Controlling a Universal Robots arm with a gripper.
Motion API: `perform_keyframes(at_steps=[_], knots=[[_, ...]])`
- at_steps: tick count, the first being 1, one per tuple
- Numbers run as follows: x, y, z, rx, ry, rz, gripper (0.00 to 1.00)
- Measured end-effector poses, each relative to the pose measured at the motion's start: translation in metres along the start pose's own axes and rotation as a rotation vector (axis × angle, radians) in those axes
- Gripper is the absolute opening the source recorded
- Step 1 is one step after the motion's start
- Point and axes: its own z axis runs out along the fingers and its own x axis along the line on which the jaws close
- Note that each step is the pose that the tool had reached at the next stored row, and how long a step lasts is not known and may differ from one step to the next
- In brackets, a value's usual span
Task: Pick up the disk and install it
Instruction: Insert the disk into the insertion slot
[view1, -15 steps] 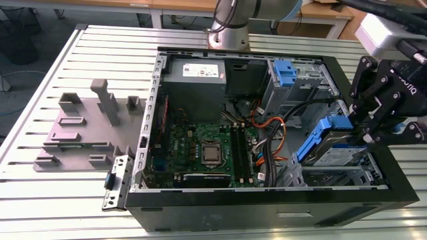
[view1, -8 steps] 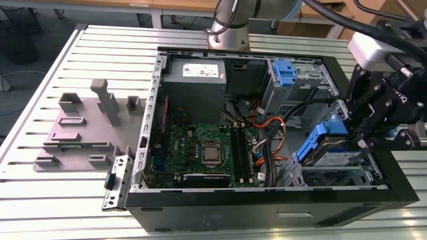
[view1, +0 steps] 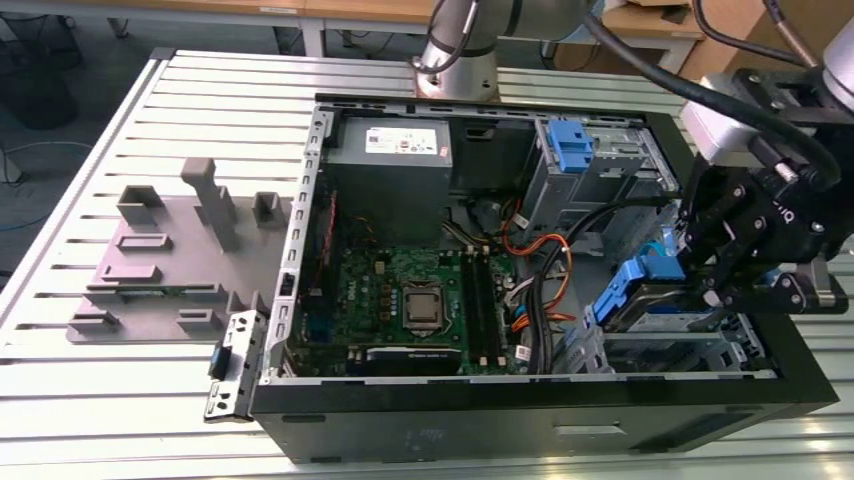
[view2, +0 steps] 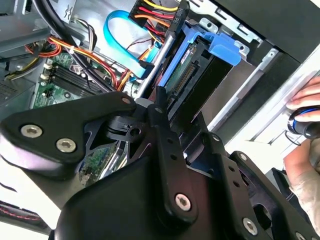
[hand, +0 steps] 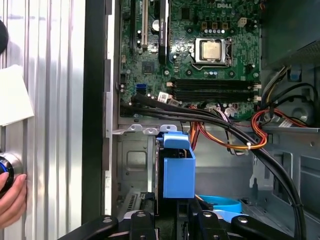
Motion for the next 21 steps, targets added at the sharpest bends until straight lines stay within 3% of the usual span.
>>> perform_keyframes(at_steps=[5, 9, 17, 21], knots=[[0.0002, -0.0002, 0.0090, -0.0009, 0.0001, 0.000, 0.35], [0.0003, -0.0002, 0.0120, -0.0010, 0.0000, 0.000, 0.35], [0.0005, -0.0005, 0.0265, -0.0020, 0.0002, 0.000, 0.35], [0.0006, -0.0005, 0.0284, -0.0021, 0.0005, 0.000, 0.35]])
